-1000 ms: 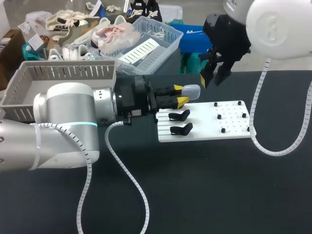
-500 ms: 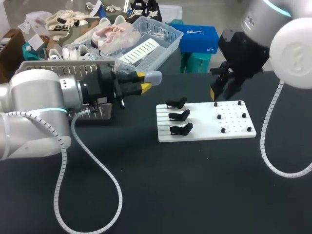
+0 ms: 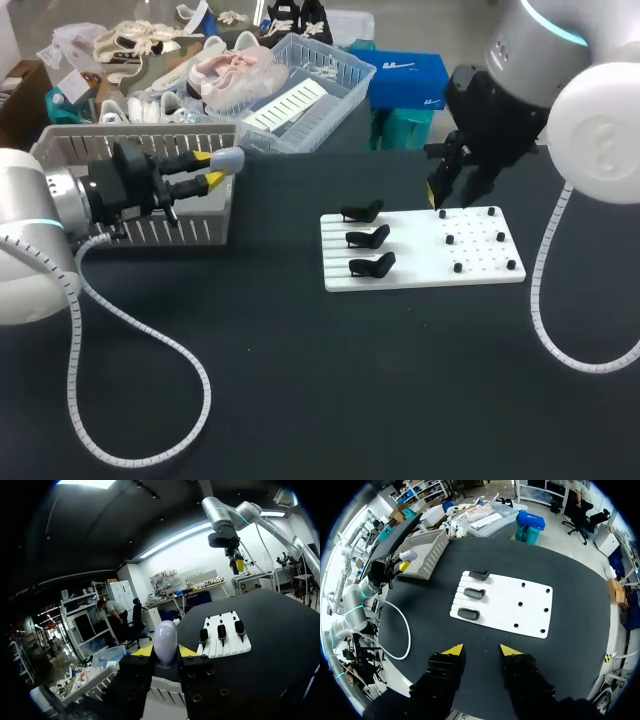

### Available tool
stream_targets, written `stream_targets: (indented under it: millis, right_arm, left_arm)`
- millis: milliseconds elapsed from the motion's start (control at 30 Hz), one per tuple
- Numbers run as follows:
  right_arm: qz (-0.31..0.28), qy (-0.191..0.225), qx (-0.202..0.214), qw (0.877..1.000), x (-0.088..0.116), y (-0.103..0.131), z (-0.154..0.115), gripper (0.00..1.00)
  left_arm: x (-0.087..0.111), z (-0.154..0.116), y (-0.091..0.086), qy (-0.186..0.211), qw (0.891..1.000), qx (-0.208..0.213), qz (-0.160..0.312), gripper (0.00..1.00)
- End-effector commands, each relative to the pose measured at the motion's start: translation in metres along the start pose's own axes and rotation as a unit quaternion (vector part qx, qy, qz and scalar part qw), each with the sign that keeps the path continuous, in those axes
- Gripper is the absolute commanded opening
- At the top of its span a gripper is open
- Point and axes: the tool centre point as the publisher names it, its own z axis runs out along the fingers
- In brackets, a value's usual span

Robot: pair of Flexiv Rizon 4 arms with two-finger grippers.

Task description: Pick up each earbud case from the left stands, insert the matching earbuds, close the lid, and place the case in the box.

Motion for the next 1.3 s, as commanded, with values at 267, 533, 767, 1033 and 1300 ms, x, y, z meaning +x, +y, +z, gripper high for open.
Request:
stream_targets:
  millis: [267,533,767,1033,1300]
  right_arm:
    - [0.014,0.004,0.003,1.0,-0.004,0.005,0.012,0.39]
    - [0.014,0.002,-0.002,1.0,-0.008,0.008,0.016,0.4]
    - [-0.007,-0.036,-0.044,0.998,-0.006,0.005,0.017,0.42]
    - [-0.025,-0.052,-0.05,0.997,-0.006,0.005,0.016,0.42]
    - [-0.09,-0.095,-0.071,0.989,0.0,0.003,0.008,0.44]
  left_arm:
    - [0.028,-0.015,0.023,0.028,0.999,-0.038,-0.007,0.0]
    - [0.049,-0.028,0.041,0.061,0.996,-0.063,-0.022,0.0]
    - [0.059,-0.03,0.043,0.071,0.995,-0.061,-0.034,0.0]
    - [0.068,-0.028,0.044,0.092,0.992,-0.068,-0.052,1.0]
    - [0.06,-0.032,0.04,0.091,0.991,-0.077,-0.057,1.0]
